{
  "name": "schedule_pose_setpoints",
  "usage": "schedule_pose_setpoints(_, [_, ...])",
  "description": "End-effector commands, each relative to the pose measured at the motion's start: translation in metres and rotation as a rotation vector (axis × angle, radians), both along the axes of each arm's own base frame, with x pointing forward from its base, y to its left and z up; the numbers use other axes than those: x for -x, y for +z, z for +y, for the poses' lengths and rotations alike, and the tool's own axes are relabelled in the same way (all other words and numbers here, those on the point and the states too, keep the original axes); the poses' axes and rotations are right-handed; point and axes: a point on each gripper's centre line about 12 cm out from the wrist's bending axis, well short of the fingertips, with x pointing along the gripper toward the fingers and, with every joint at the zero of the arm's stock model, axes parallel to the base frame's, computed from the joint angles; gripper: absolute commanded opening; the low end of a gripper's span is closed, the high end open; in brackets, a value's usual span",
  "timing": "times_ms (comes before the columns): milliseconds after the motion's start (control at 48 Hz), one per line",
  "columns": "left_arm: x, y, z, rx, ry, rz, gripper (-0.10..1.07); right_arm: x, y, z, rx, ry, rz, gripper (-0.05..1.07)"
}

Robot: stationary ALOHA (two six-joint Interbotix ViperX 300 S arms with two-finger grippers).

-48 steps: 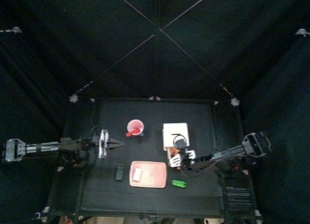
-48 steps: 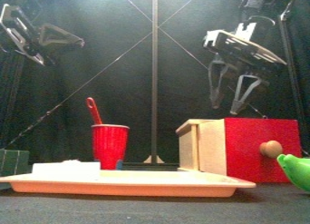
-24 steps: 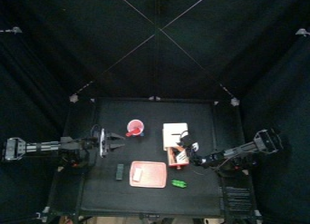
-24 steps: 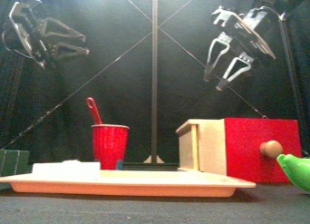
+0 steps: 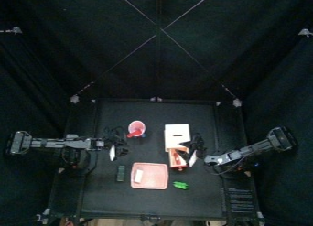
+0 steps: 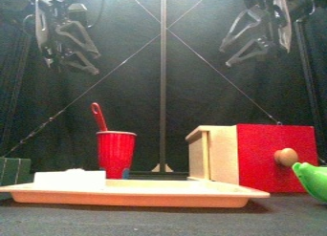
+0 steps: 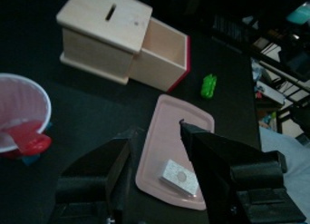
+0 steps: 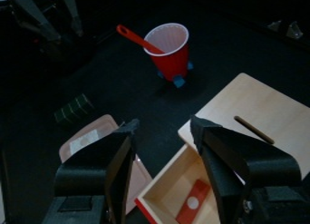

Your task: Grab rice

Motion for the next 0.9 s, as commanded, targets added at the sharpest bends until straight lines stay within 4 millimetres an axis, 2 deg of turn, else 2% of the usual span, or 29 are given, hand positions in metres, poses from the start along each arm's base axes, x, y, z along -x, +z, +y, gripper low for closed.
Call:
schedule_pose_setpoints(0, [-0.019,0.007,-0.008,0.053,-0.015,0.064,0.81,0.007,-0.002,0.003,0.003,0.024,-0.006,0.84])
schedule_pose_setpoints(167, [-0.044,-0.001,-0.025,0.103,-0.045,0.159,0.8,0.013,-0.002,0.004,-0.015,0.025,-0.005,0.84])
schedule_pose_setpoints(354, [-0.076,-0.013,-0.058,0.145,-0.083,0.239,0.8,0.019,-0.01,0.013,-0.025,0.059,0.013,0.84])
schedule_pose_setpoints(521, [-0.102,-0.009,-0.079,0.103,-0.078,0.33,0.8,0.02,-0.01,0.016,-0.025,0.07,0.013,0.84])
schedule_pose_setpoints(729, [-0.111,-0.026,-0.093,0.049,0.108,0.566,0.8,0.022,-0.012,0.018,-0.025,0.083,0.02,0.84])
schedule_pose_setpoints(875, [-0.117,-0.041,-0.101,0.044,0.26,0.601,0.8,0.023,-0.014,0.019,-0.027,0.089,0.023,0.84])
